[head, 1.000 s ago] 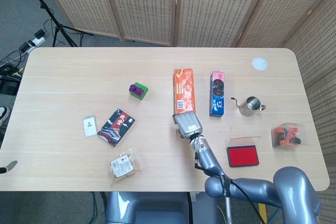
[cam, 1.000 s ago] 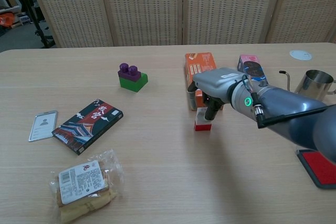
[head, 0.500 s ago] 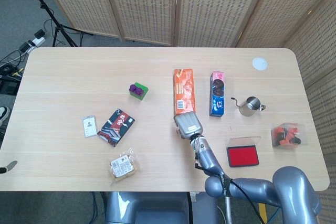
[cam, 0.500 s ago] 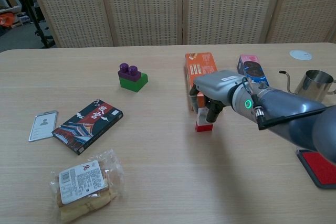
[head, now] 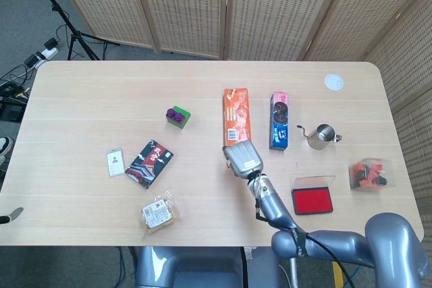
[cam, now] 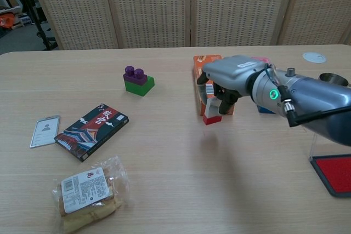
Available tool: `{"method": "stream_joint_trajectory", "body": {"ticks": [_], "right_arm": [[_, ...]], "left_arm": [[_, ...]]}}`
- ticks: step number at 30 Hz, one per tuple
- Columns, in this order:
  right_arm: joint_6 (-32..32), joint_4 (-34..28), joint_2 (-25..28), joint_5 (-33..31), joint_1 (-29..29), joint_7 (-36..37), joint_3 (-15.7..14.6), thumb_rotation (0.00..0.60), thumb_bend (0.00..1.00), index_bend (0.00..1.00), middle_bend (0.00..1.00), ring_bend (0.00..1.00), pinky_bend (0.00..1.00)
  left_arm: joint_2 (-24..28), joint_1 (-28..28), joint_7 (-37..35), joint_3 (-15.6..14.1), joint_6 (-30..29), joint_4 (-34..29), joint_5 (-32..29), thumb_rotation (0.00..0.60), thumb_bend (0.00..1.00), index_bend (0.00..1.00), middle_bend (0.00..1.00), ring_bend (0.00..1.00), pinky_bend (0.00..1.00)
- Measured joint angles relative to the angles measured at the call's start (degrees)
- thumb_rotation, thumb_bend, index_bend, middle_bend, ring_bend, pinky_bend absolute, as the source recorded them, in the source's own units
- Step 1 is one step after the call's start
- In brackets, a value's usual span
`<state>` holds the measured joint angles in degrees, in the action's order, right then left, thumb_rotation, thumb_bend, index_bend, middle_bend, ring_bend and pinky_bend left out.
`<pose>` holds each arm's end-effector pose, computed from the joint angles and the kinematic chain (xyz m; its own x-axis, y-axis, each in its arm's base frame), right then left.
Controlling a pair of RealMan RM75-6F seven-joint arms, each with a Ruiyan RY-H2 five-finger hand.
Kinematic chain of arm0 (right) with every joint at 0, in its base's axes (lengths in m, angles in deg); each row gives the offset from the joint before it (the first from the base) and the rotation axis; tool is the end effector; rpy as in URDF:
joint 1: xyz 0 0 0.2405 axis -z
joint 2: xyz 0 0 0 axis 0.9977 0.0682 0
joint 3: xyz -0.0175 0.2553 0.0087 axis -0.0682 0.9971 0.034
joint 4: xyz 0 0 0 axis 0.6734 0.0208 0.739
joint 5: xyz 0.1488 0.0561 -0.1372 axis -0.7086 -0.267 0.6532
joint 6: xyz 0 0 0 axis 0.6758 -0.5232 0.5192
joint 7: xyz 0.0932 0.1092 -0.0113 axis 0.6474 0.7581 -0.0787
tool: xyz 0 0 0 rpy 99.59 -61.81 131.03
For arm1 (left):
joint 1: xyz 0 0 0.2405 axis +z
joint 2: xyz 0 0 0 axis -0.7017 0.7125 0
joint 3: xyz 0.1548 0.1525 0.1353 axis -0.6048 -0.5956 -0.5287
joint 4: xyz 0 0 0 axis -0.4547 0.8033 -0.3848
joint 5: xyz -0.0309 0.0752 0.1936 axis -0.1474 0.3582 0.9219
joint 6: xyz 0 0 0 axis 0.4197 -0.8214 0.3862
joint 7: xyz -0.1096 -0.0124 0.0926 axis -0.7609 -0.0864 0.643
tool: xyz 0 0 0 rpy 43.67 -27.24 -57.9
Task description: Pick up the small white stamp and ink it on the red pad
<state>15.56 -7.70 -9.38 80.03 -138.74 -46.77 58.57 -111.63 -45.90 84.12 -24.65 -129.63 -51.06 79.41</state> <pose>-0.0854 -0.3431 -0.0578 0.5924 -0.2257 0.7734 -0.7804 -0.3994 0.4811 -0.3183 0.1557 0.1982 0.3737 0.0901 0.9232 0.9032 0.1911 -0.3843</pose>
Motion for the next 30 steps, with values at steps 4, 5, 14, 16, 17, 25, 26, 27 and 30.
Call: {"method": "stream_joint_trajectory", "body": {"ticks": [4, 5, 14, 16, 17, 25, 26, 27, 30], "right_arm": [[2.07, -5.65, 5.46, 4.48, 1.20, 0.22, -0.82, 0.600, 0.49, 0.54, 0.91, 0.98, 1.00], [2.41, -6.64, 6.75, 5.33, 1.53, 0.31, -1.07, 0.600, 0.49, 0.54, 0.91, 0.98, 1.00], [5.18, -13.37, 19.85, 17.34, 6.98, 6.20, -5.95, 0.600, 0.51, 0.54, 0.92, 0.98, 1.00], [5.95, -13.93, 22.66, 21.95, 8.70, 8.90, -7.85, 0.600, 0.52, 0.54, 0.92, 0.98, 1.00], [6.30, -14.05, 23.84, 24.01, 9.48, 10.13, -8.77, 0.600, 0.52, 0.54, 0.92, 0.98, 1.00], [9.46, -13.27, 32.08, 39.49, 16.75, 22.69, -17.08, 0.600, 0.52, 0.55, 0.92, 0.98, 1.00], [9.80, -12.89, 32.52, 40.69, 17.51, 23.75, -17.83, 0.600, 0.52, 0.55, 0.92, 0.98, 1.00], [10.20, -12.46, 32.81, 41.82, 18.32, 24.77, -18.55, 0.600, 0.52, 0.55, 0.92, 0.98, 1.00], [11.75, -10.79, 33.11, 45.22, 20.81, 27.60, -20.44, 0.600, 0.52, 0.55, 0.92, 0.98, 1.00]], "left_arm": [[-0.25, 0.18, 0.60, -0.27, -0.50, -0.12, 0.62, 0.600, 0.00, 0.00, 0.00, 0.00, 0.00], [-0.31, 0.23, 0.74, -0.32, -0.61, -0.15, 0.72, 0.600, 0.00, 0.00, 0.00, 0.00, 0.00], [-1.24, 0.18, 2.84, -0.53, -0.81, -0.35, 0.81, 0.600, 0.00, 0.00, 0.00, 0.00, 0.00], [-1.43, 0.13, 3.32, -0.46, -0.80, -0.40, 0.56, 0.600, 0.00, 0.00, 0.00, 0.00, 0.00], [-1.53, 0.10, 3.58, -0.41, -0.80, -0.42, 0.44, 0.600, 0.00, 0.00, 0.00, 0.00, 0.00], [-2.01, -0.16, 4.85, -0.17, -0.62, -0.74, -0.36, 0.600, 0.00, 0.00, 0.00, 0.00, 0.00], [-2.04, -0.19, 4.97, -0.17, -0.59, -0.74, -0.40, 0.600, 0.00, 0.00, 0.00, 0.00, 0.00], [-2.09, -0.23, 5.11, -0.16, -0.55, -0.74, -0.47, 0.600, 0.00, 0.00, 0.00, 0.00, 0.00], [-2.25, -0.31, 5.48, -0.14, -0.46, -0.78, -0.65, 0.600, 0.00, 0.00, 0.00, 0.00, 0.00]]}}
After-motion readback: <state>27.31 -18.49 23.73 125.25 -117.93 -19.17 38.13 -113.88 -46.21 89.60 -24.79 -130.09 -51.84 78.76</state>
